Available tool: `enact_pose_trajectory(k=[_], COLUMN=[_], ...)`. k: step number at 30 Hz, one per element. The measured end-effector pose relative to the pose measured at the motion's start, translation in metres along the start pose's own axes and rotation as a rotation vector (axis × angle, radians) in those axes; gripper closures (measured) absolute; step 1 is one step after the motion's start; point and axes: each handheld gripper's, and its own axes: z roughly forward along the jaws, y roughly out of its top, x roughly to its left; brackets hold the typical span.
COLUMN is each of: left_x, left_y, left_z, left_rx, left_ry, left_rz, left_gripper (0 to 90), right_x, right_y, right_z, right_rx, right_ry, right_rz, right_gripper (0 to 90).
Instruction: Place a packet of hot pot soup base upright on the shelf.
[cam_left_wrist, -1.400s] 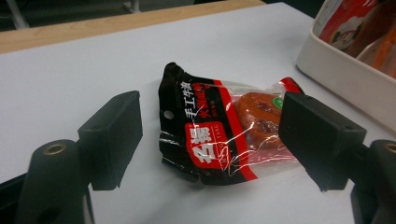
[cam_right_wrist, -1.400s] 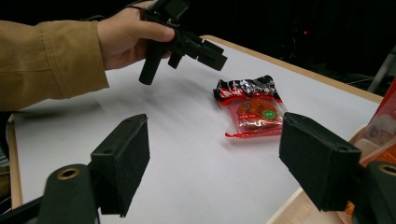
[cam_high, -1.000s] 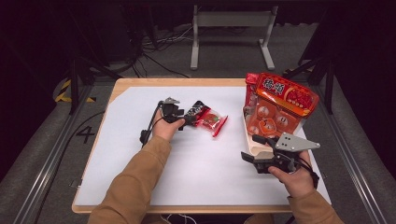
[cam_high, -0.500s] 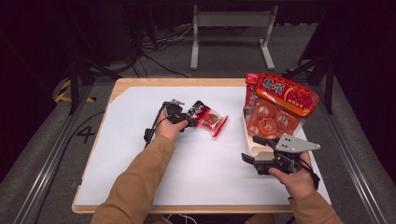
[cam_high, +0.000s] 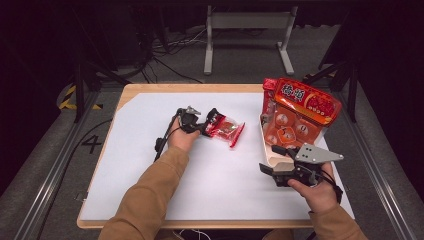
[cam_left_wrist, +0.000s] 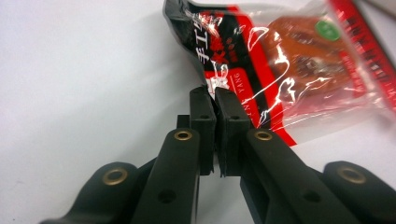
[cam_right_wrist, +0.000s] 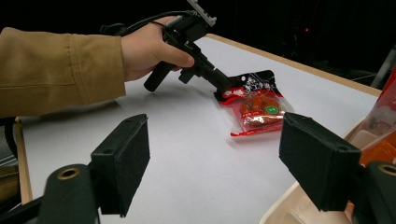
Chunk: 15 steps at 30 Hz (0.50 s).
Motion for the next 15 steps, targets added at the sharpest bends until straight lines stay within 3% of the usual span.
enact_pose_trajectory(k=[9, 12, 15], left_x=[-0.008, -0.014, -0.019], left_y=[0.01, 0.015, 0.018], left_z=[-0.02, -0.033, -0.04], left_rx=[-0.11, -0.176, -0.206], left_ry=[-0.049, -0.103, -0.115], left_rz=[0.019, 0.027, 0.051], left_gripper=[88.7, 88.8, 89.0], right_x=[-0.001, -0.002, -0.002], right_y=[-0.001, 0.0, 0.0], right_z=[0.0, 0.0, -0.001], right_rx=[0.002, -0.001, -0.003], right_ry=[-0.007, -0.011, -0.014], right_rz=[0.002, 0.004, 0.002], right_gripper=[25.5, 25.9, 25.9])
